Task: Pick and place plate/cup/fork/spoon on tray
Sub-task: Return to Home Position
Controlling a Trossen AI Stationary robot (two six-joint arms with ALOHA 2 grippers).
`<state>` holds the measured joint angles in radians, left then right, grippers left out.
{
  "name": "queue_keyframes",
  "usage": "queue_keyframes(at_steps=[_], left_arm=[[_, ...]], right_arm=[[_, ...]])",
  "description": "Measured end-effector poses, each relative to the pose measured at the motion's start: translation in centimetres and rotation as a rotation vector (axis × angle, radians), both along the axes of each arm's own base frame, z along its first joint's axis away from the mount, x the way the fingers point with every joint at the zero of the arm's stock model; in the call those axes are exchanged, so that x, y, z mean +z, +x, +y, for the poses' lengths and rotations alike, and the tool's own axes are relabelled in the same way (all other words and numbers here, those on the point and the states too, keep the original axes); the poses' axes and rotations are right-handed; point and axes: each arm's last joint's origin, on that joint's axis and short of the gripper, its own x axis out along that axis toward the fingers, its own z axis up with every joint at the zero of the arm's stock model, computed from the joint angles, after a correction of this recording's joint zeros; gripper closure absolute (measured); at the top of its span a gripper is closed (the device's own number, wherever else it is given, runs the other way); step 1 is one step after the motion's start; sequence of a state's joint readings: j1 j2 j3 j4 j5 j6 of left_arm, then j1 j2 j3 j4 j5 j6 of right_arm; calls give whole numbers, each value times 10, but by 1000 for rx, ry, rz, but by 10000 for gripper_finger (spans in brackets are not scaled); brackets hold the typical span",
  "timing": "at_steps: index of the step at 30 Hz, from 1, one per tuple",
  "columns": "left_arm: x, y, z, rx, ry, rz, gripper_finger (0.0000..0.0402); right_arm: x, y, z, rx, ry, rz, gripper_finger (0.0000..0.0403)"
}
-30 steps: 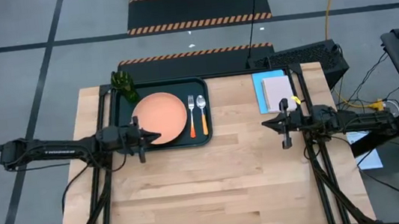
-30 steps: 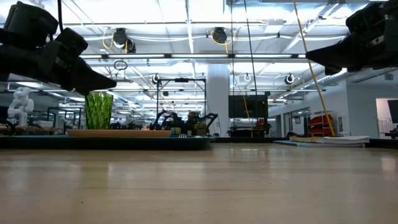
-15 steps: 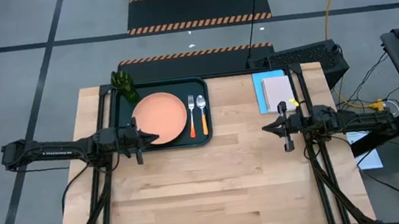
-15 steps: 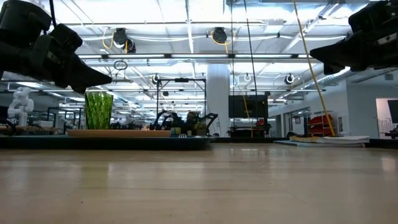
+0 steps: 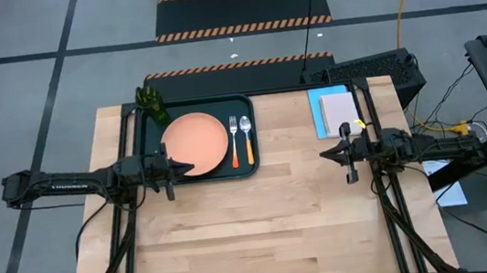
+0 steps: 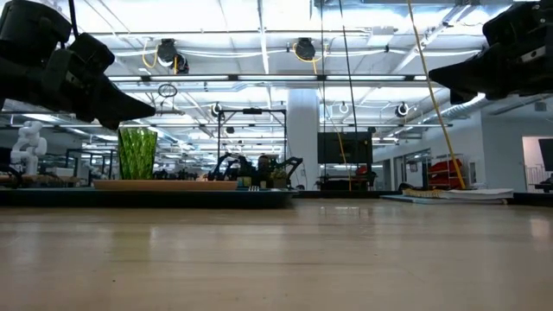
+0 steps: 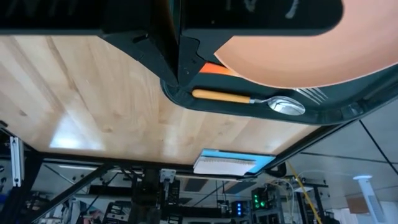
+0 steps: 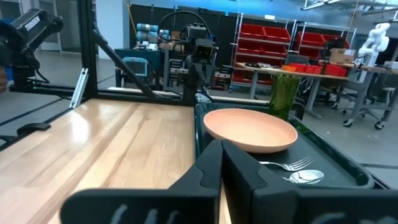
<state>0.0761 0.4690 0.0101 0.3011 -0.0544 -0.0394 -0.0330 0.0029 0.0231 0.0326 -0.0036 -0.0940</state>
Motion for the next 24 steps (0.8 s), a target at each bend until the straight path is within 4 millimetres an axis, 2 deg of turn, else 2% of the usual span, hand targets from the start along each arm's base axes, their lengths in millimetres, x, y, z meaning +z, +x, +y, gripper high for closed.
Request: queue_keyframes(at_steps=[10, 20, 24], left_arm=[[-2, -2, -3, -23, 13, 26, 396], [-3, -2, -17, -53, -2, 34, 396], [-1, -4, -25, -121, 4, 13, 396]], right_arm=[[3, 0, 0, -1, -1, -31, 403], [4, 0, 0, -2, -1, -36, 403], [4, 0, 0, -2, -1, -37, 403]])
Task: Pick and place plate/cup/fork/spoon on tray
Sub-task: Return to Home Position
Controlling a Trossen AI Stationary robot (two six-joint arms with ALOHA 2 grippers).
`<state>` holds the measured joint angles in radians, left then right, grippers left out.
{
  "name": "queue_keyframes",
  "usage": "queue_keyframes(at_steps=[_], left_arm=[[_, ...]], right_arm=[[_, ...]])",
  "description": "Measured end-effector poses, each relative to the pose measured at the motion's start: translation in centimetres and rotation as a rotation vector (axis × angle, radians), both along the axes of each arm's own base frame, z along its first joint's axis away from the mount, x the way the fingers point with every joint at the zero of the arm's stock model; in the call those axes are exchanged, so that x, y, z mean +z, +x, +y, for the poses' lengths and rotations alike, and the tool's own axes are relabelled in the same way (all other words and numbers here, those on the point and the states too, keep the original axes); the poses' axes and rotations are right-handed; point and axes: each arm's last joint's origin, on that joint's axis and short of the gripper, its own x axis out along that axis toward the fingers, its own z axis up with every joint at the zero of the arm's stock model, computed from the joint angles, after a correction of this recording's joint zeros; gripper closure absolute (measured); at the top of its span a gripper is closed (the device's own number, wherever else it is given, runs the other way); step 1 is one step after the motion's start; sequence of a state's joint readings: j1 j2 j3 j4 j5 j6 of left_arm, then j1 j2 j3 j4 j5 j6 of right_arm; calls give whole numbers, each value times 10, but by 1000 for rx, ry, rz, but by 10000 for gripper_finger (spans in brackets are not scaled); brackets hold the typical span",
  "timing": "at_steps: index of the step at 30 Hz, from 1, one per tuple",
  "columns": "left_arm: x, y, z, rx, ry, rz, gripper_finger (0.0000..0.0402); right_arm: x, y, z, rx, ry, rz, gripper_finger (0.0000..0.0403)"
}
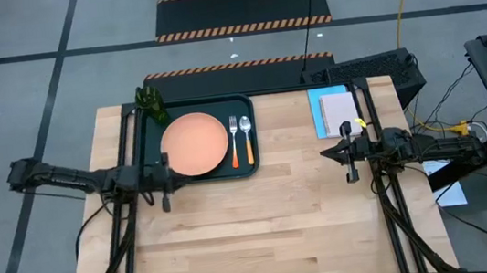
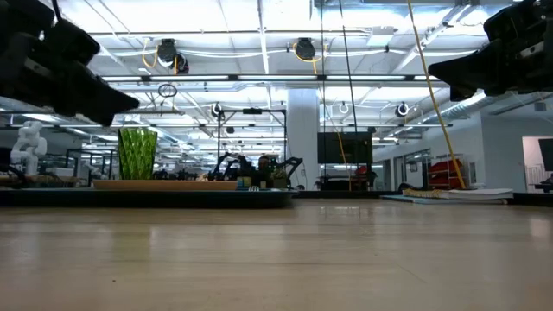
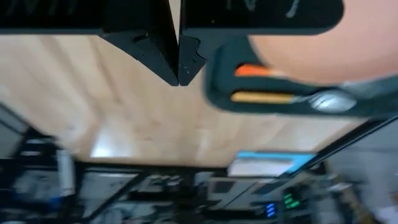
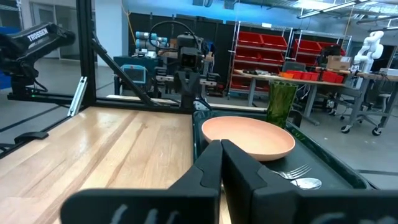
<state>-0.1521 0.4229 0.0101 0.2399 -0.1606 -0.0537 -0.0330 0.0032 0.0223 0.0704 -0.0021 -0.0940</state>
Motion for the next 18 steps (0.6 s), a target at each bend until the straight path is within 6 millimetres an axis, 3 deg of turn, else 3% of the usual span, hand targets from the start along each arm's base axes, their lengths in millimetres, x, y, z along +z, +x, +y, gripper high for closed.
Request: queue_keyframes(at_steps=[4, 18], left_arm=[[7, -5, -7, -109, 26, -67, 396], [13, -23, -6, -177, 117, -150, 396]], right_arm=[[0, 0, 0, 0, 0, 0, 403], [0, 0, 0, 0, 0, 0, 403]])
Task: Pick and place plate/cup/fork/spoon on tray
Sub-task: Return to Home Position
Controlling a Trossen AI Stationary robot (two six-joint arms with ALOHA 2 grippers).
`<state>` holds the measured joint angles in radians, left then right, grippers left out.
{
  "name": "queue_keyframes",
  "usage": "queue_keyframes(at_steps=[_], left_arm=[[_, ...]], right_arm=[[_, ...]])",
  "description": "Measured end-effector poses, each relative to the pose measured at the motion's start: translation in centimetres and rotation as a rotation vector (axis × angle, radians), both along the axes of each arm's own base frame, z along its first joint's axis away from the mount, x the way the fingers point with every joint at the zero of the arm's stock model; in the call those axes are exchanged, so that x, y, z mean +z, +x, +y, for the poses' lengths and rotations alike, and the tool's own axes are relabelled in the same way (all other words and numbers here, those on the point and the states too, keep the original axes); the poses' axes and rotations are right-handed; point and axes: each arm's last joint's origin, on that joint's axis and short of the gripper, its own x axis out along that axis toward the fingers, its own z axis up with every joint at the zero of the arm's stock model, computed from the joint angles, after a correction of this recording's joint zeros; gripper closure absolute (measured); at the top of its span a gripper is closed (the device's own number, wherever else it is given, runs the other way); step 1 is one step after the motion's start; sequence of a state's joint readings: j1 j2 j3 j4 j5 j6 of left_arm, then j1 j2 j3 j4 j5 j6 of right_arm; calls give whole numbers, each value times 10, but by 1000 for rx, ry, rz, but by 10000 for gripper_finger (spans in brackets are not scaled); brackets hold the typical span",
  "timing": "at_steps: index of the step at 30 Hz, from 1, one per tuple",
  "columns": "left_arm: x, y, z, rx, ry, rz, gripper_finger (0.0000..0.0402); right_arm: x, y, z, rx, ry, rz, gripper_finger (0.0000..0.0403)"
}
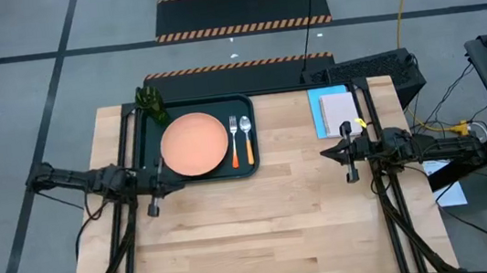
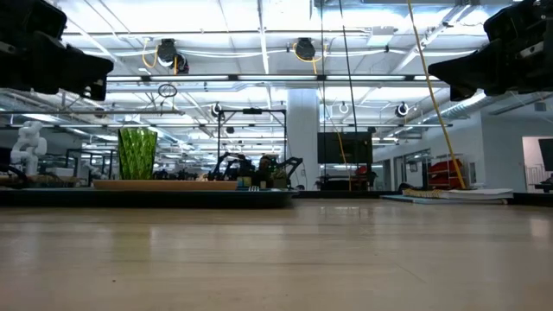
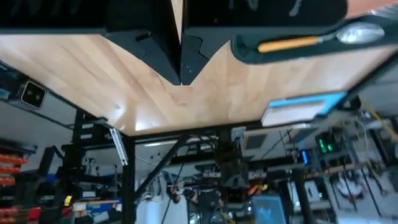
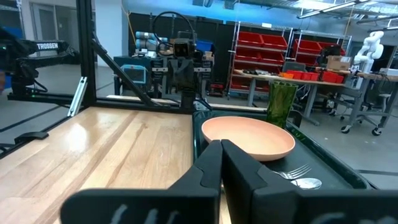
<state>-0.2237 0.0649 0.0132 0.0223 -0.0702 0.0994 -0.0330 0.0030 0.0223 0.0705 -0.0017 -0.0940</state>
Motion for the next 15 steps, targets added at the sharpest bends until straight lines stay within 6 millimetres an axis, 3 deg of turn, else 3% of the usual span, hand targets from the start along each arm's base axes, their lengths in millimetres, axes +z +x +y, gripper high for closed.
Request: queue_keyframes(at_steps=[15], left_arm=[[0, 1, 16, 158, 14, -8, 396]], right_arm=[[0, 0, 0, 0, 0, -1, 403]])
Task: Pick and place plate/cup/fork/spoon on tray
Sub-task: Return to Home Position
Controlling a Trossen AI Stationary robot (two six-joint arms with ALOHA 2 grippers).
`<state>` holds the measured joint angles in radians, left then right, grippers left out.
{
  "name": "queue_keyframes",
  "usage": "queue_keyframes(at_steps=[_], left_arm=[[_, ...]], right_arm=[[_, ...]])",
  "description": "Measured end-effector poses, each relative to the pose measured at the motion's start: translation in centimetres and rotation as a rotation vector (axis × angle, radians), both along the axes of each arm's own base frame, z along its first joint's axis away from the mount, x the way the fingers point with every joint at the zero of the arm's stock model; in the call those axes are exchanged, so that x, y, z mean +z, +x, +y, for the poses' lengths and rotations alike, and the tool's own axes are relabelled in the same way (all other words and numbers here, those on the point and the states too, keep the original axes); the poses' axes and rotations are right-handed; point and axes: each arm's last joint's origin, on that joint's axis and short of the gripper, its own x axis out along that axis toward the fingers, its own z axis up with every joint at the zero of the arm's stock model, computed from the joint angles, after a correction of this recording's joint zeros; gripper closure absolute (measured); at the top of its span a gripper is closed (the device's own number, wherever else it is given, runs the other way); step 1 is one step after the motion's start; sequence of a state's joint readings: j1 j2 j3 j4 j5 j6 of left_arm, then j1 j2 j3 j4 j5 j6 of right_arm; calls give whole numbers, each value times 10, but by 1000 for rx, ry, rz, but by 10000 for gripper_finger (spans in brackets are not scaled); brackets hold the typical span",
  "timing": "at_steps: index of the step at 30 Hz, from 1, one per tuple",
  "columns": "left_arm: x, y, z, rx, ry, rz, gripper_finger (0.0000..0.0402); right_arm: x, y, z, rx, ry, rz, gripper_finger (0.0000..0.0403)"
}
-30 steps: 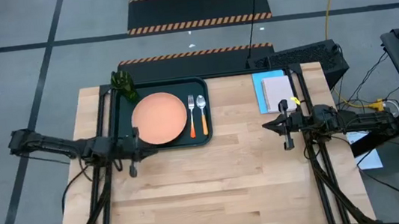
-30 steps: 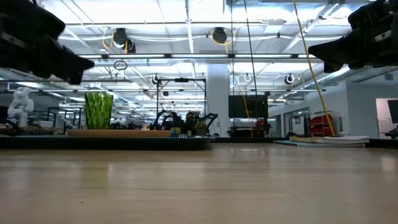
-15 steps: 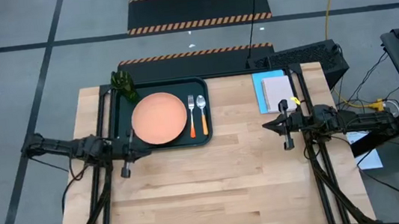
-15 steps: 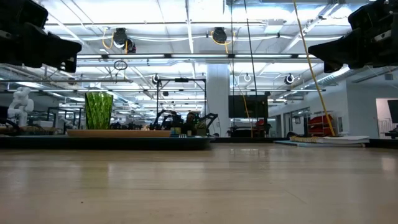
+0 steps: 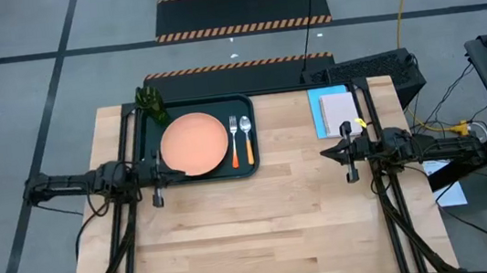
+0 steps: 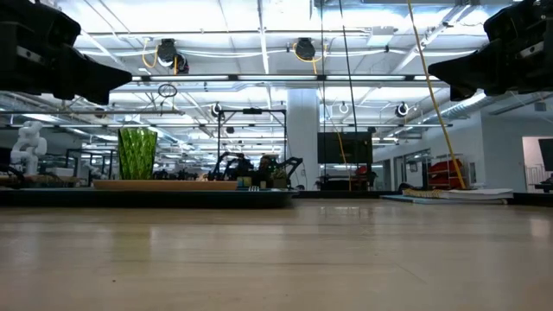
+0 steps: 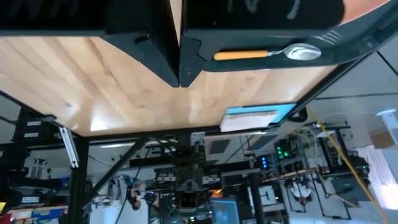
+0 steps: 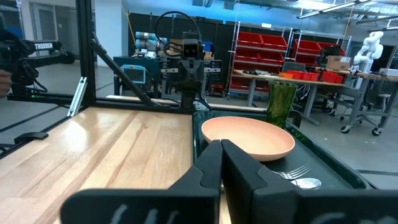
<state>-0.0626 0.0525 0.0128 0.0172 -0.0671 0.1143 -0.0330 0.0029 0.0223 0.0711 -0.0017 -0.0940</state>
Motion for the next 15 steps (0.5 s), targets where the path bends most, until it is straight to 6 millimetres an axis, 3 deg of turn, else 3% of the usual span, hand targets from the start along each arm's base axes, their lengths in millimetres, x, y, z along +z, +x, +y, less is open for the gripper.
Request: queue_keyframes(at_steps=[15], left_arm=[[0, 0, 5, 42, 3, 3, 396]], right_arm=[[0, 0, 0, 0, 0, 0, 403]])
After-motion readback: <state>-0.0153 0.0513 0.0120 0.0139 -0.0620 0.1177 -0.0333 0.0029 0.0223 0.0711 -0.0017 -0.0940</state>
